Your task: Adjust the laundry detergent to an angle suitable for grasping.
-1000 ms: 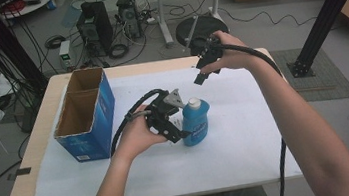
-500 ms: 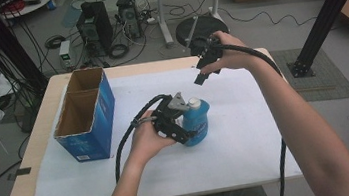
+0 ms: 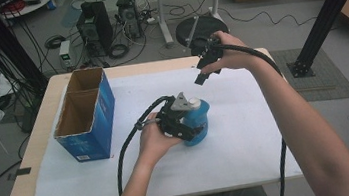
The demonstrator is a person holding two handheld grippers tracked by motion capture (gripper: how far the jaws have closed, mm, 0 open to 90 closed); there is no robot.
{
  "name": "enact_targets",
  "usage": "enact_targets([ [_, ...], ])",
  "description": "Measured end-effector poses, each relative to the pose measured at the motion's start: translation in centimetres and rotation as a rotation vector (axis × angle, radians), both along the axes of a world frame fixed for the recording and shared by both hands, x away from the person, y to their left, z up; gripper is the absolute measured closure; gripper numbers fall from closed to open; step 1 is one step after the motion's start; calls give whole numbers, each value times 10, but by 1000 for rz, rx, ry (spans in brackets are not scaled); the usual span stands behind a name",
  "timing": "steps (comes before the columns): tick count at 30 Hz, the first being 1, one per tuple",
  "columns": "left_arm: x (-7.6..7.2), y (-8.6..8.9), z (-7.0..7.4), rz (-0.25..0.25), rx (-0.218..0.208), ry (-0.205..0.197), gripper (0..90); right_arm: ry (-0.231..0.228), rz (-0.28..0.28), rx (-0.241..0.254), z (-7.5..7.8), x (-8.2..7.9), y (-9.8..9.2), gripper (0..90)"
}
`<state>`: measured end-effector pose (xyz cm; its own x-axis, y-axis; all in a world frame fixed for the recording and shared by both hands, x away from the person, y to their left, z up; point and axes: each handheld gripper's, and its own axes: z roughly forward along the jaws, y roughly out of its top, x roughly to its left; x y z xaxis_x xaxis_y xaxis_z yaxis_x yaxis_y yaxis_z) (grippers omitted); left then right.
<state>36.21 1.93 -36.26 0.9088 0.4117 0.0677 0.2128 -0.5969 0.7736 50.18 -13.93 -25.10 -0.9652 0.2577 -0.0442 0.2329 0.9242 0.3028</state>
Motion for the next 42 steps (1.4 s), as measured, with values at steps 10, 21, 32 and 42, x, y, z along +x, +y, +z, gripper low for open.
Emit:
enact_targets([
  [10, 1, 1, -1, 36, -44, 0, 274, 1, -2, -3, 0, 0, 0, 314],
  [21, 1, 0, -1, 22, -74, 16, 405, 4, -3, -5, -3, 0, 0, 314],
  [32, 6, 6, 2, -13, -64, 30, 443, 1, -5, -8, -3, 0, 0, 314],
  [42, 20, 25, 10, -149, -108, 34, 450, 1, -9, -12, -3, 1, 0, 314],
])
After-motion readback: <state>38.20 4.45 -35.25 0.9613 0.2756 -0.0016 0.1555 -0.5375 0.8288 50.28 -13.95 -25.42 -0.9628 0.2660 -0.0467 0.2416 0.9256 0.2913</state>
